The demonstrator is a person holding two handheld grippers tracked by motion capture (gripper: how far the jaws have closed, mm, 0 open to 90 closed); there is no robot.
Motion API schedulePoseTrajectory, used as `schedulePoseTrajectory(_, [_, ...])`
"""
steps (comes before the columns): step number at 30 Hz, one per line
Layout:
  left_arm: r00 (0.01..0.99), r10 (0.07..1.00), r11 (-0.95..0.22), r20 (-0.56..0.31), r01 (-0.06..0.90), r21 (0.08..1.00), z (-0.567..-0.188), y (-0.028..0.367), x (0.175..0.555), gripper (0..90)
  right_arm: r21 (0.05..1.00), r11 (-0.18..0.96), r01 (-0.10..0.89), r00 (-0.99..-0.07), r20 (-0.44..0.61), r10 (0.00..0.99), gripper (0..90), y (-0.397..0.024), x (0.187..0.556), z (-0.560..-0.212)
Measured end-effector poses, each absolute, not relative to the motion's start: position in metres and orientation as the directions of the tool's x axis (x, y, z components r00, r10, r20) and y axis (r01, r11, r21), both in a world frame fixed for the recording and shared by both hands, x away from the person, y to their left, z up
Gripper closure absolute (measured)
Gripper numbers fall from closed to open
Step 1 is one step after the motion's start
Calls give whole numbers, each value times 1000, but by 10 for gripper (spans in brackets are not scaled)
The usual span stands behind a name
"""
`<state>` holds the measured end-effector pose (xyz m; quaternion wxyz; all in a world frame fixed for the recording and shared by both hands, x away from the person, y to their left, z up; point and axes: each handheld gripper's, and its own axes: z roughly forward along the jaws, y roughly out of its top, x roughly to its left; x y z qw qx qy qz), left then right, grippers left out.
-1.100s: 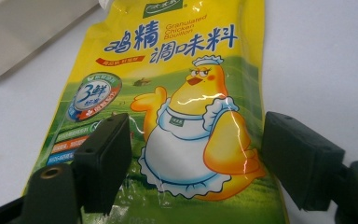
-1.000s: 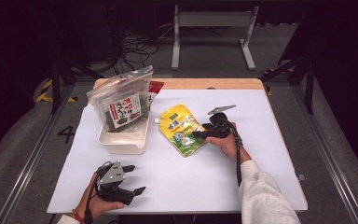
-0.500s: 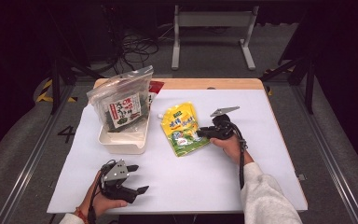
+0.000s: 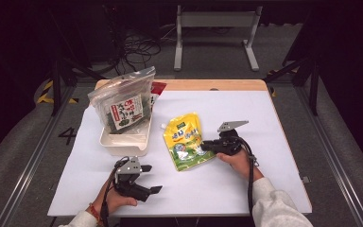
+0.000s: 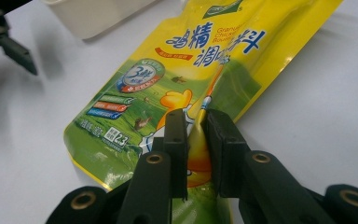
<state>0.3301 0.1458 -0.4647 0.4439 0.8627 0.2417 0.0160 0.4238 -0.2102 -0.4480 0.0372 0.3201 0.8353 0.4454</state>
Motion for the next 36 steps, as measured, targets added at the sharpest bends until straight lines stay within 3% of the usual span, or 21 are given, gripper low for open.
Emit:
schedulePoseTrajectory(7, [872, 437, -499, -222, 440, 747, -467, 129, 338, 136, 780, 402, 479, -822, 238, 517, 786, -218, 395, -451])
schedulePoseTrajectory(18, [865, 463, -532, -192, 445, 721, -469, 117, 346, 127, 790, 441, 425, -867, 215, 450, 790, -214, 359, -452])
schedulePoseTrajectory(34, [783, 506, -395, -363, 584, 709, -469, 116, 365, 109, 823, 460, 333, -903, 139, 406, 791, -215, 347, -455])
schedulePoseTrajectory(36, [780, 526, -399, -340, 579, 711, -468, 116, 363, 137, 826, 462, 323, -906, 128, 404, 793, -215, 346, -455])
